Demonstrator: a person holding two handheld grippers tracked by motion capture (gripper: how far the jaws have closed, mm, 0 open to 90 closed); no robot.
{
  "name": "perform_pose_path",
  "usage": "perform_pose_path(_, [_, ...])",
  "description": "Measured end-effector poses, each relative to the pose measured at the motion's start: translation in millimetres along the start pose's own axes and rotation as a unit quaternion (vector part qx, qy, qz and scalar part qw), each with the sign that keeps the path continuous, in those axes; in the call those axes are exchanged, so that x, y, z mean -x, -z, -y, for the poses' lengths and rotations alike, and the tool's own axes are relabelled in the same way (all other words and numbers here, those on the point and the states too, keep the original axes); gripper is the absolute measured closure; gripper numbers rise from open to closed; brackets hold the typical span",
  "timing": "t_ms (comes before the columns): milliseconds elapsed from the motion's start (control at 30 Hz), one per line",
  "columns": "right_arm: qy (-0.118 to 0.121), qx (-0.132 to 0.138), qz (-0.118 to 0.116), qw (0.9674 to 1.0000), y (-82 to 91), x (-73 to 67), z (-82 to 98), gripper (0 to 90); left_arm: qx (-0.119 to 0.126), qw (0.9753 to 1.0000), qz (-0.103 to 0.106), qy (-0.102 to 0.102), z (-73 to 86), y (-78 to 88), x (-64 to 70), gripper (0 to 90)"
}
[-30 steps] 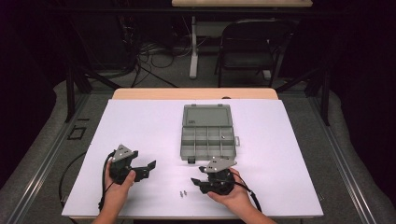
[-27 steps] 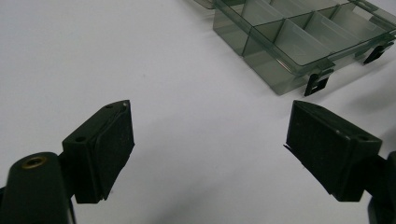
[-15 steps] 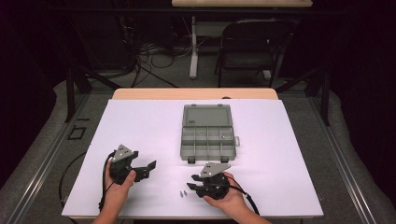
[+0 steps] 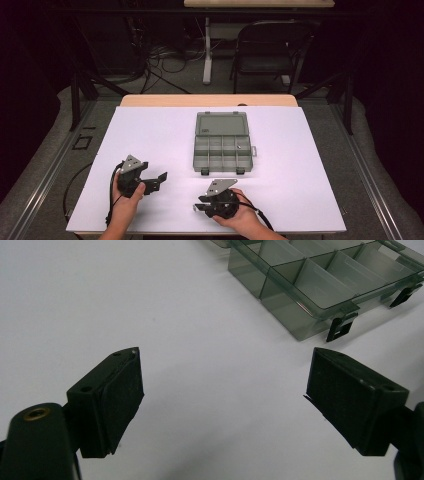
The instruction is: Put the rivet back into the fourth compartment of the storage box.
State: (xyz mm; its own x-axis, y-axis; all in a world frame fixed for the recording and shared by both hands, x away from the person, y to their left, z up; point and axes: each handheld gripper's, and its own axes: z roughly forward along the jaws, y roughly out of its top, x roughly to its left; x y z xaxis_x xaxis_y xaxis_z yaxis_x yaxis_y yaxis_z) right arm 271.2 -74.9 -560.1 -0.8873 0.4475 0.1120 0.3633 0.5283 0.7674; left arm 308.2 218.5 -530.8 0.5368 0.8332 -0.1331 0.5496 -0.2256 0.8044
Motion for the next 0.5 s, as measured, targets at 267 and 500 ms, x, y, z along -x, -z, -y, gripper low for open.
perform_pose_path(267, [0.002,-0.015,-0.012,0.9998,-5.7,-0.7,-0.2,72.0,-0.001,1.0,-0.001,-0.003,-0.1,0.3,-0.2,15.1])
perform_pose_path(500, [0.003,-0.022,-0.011,0.9997,-6.9,1.0,-0.6,77.3,0.0,1.0,-0.001,0.0,-0.1,-0.1,0.1,15.1])
